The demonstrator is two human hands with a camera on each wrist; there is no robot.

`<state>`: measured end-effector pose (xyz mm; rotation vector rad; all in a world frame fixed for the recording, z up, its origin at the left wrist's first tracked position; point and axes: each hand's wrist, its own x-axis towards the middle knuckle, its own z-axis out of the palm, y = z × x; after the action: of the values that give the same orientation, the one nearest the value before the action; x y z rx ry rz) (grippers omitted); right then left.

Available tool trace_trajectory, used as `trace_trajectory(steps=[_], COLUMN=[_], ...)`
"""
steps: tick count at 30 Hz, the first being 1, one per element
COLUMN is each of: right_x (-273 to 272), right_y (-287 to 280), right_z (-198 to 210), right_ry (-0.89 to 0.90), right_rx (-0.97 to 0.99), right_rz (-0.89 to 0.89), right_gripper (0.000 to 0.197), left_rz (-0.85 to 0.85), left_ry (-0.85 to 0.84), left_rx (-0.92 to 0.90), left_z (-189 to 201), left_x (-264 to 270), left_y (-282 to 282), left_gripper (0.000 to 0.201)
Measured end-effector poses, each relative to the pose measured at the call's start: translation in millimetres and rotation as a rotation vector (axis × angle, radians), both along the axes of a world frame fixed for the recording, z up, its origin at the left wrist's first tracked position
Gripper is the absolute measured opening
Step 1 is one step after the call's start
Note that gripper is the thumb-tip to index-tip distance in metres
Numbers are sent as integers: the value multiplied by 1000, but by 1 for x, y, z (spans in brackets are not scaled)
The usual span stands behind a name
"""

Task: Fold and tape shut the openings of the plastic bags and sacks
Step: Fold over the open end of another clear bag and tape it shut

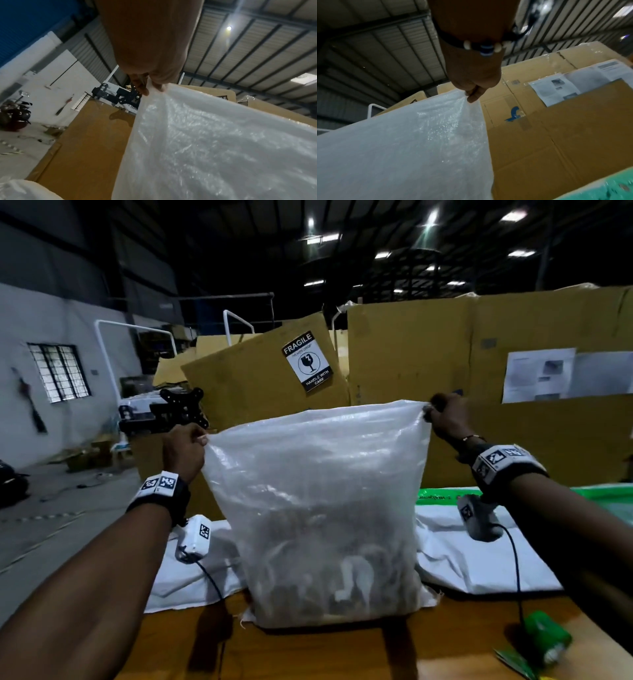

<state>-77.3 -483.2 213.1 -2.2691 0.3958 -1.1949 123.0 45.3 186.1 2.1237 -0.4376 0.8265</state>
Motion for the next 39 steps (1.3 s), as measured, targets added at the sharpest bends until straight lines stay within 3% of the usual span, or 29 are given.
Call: trace_trajectory(steps=[8,14,18,21,24,27,31,35,39], right_x=[-3,18,38,45,40,24,-16,-73,-145], right_y=[1,-5,-3,-1,-1,0,0,16,45], right_z=[9,12,17,26,35,30,-1,-60,-110], right_ry=[71,198,87,-31,-129,-245,-314,-188,5], right_rx=[-5,65,62,-13,-6,-41,-188,-253,-398], right_rz=[7,-48,12,134,223,195,190,221,206], right_gripper=[12,48,23,35,63,59,36,28,20], left_rz=[35,-44,-5,1,-69,-100,-66,-90,-130], left_ry=[43,236,220,134,60,33,9,19,192], left_rx=[-8,-123,-259,-296,-319,-208,-21,48,327], left_z=[-4,12,14,32,61,68,35,-21,-69], left_x=[11,-2,55,70,17,-34,-64,-110,-153], left_y=[-9,-36,-28,-32,-48,-57,-34,-9,19], left_gripper=[20,14,3,6,14,29,31,30,40])
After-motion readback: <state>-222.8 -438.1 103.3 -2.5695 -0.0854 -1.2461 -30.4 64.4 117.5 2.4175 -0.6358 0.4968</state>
